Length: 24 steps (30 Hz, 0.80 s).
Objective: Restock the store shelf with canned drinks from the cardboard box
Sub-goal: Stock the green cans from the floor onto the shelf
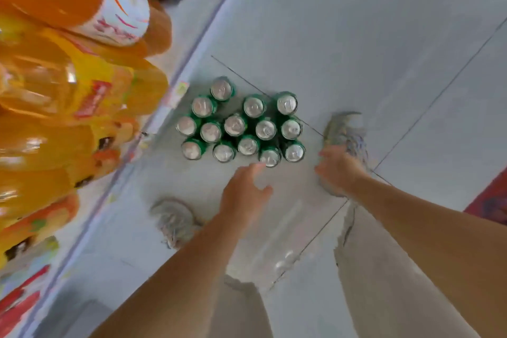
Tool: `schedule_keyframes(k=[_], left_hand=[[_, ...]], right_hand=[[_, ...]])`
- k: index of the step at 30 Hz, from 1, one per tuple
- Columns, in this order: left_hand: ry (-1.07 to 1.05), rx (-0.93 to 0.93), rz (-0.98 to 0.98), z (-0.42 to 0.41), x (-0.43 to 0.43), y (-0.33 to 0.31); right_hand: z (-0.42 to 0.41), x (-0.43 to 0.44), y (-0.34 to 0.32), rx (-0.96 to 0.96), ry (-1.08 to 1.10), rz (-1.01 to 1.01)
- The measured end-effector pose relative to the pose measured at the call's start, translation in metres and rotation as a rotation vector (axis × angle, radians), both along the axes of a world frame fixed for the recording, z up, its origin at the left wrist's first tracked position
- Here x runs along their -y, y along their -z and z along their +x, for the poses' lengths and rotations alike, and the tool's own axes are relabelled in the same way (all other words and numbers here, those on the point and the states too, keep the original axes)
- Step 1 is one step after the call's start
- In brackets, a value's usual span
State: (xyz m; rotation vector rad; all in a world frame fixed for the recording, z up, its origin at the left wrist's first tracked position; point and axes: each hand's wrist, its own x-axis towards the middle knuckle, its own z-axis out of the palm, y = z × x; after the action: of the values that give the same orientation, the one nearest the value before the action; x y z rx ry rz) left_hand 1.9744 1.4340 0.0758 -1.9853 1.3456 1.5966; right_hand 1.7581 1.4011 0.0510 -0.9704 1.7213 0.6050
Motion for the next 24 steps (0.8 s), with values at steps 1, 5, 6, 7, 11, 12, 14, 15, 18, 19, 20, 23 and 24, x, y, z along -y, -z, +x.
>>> schedule_keyframes(k=[1, 5, 6, 7, 11, 12, 14, 15, 18, 19, 20, 23, 24], left_hand=[[-0.012, -0.012, 0.010, -0.006, -0.004, 0.022], [-0.059, -0.029, 0.010, -0.022, -0.020, 0.093], [-0.072, -0.032, 0.007, -0.024, -0.023, 0.105], [-0.079, -0.036, 0.001, -0.027, -0.026, 0.116], [-0.122, -0.013, -0.026, -0.033, -0.029, 0.146], [-0.144, -0.005, -0.039, -0.035, -0.028, 0.151], [-0.163, 0.023, -0.077, -0.039, -0.028, 0.160], [-0.164, 0.039, -0.093, -0.040, -0.028, 0.161], [-0.157, 0.070, -0.090, -0.039, -0.028, 0.151], [-0.149, 0.078, -0.080, -0.038, -0.027, 0.140], [-0.142, 0.085, -0.073, -0.036, -0.026, 0.126], [-0.141, 0.105, -0.073, -0.021, -0.017, 0.057], [-0.153, 0.101, -0.092, -0.012, -0.012, 0.029]], right_hand=[[0.000, -0.001, 0.014, 0.012, 0.012, 0.015], [-0.002, -0.019, 0.069, 0.043, 0.060, -0.004], [0.000, -0.022, 0.077, 0.057, 0.040, -0.028], [0.002, -0.025, 0.086, 0.071, 0.010, -0.045], [0.013, -0.029, 0.115, 0.105, -0.007, -0.141], [0.016, -0.029, 0.122, 0.114, 0.021, -0.174], [0.022, -0.029, 0.130, 0.103, 0.038, -0.223], [0.025, -0.029, 0.132, 0.090, 0.031, -0.243], [0.027, -0.028, 0.123, 0.041, 0.024, -0.275], [0.028, -0.027, 0.114, 0.030, 0.019, -0.279], [0.027, -0.026, 0.100, 0.027, 0.019, -0.278], [0.028, -0.014, 0.032, 0.057, 0.028, -0.291], [0.030, -0.008, 0.003, 0.074, 0.024, -0.299]])
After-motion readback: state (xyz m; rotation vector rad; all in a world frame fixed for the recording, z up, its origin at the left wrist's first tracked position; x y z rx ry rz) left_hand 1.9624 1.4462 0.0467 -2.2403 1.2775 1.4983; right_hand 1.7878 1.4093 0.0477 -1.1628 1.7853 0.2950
